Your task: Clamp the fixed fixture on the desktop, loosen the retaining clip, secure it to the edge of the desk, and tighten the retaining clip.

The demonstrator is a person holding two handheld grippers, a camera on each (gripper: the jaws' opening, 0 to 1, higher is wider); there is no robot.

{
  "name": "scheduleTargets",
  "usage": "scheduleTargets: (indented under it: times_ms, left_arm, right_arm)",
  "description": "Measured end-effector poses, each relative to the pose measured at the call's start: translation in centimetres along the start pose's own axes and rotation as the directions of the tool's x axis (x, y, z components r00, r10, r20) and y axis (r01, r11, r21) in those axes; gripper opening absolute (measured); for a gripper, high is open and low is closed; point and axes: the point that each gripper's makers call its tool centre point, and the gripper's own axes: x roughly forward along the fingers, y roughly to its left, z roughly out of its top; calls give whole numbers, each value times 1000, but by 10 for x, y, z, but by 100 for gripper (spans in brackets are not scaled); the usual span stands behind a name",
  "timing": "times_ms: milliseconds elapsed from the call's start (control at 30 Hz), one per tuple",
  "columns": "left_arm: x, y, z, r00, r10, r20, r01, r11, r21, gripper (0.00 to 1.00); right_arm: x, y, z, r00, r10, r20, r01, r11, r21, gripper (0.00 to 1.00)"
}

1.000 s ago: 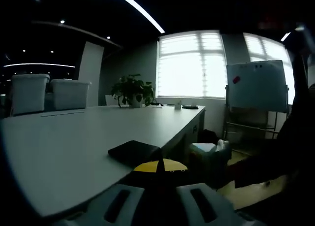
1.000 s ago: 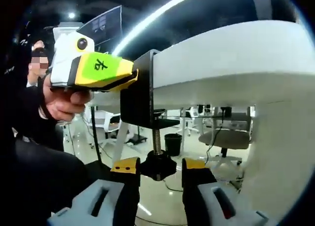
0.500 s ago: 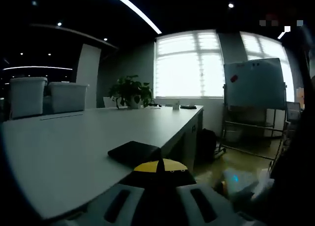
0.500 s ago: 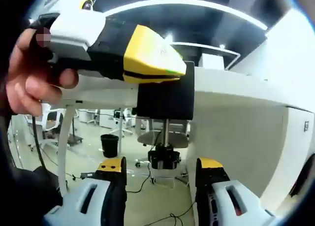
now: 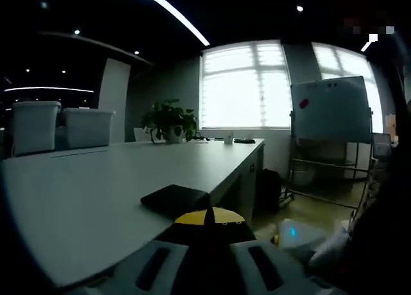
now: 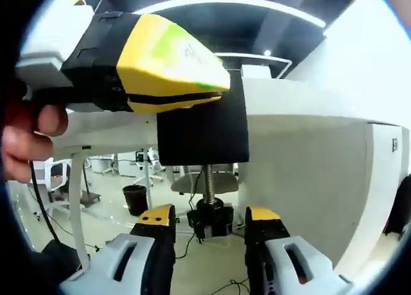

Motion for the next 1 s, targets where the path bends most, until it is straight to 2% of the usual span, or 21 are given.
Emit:
scheduleTargets:
  times_ms: [100,200,367,500,600,700,800,833,867,900,967,1000]
  left_arm:
    - [0,0,0,1000,1,2,-1,1000,0,1]
    - [0,0,0,1000,4,3,-4,1000,0,1]
    - [0,-1,0,1000,2,2,-2,1000,-1,1]
    - [0,-1,0,1000,3,-4,-3,1000,4,1]
    - [0,-1,0,1000,4,-8,-4,1000,3,1]
    - [0,0,0,1000,5,-8,-5,1000,1,1]
    - [0,0,0,1000,7,-16,-7,1000,4,1]
    - [1,0,0,1000,7,-18,-7,1000,5,1]
    - [1,0,0,1000,8,-19,-8,1000,6,1]
    - [1,0,-1,1000,9,-21,-8,1000,5,1]
    - [1,0,-1,1000,9,-23,-9,1000,3,1]
    - [1,0,0,1000,9,-23,-9,1000,-3,1]
  right_arm:
    - [1,2,-2,1000,10,-8,-10,1000,-16,30]
    - [3,-1,-5,1000,10,-28,-10,1000,5,26]
    - [2,-2,-5,999,40,-22,-41,999,-19,25]
    - [6,3,-6,989,143,-39,-145,989,-34,25]
    - [7,5,-7,968,247,-45,-249,967,-47,25]
    - [7,9,-8,935,350,-52,-352,935,-52,25]
    - [7,14,-9,884,463,-62,-466,884,-36,25]
    - [6,16,-8,863,502,-59,-505,861,-56,24]
    - [5,18,-8,837,544,-56,-546,838,-26,24]
    - [7,19,-9,804,592,-58,-594,804,-22,25]
    - [2,22,-8,751,658,-61,-660,751,-30,24]
    - [1,22,-8,735,675,-67,-677,736,-22,24]
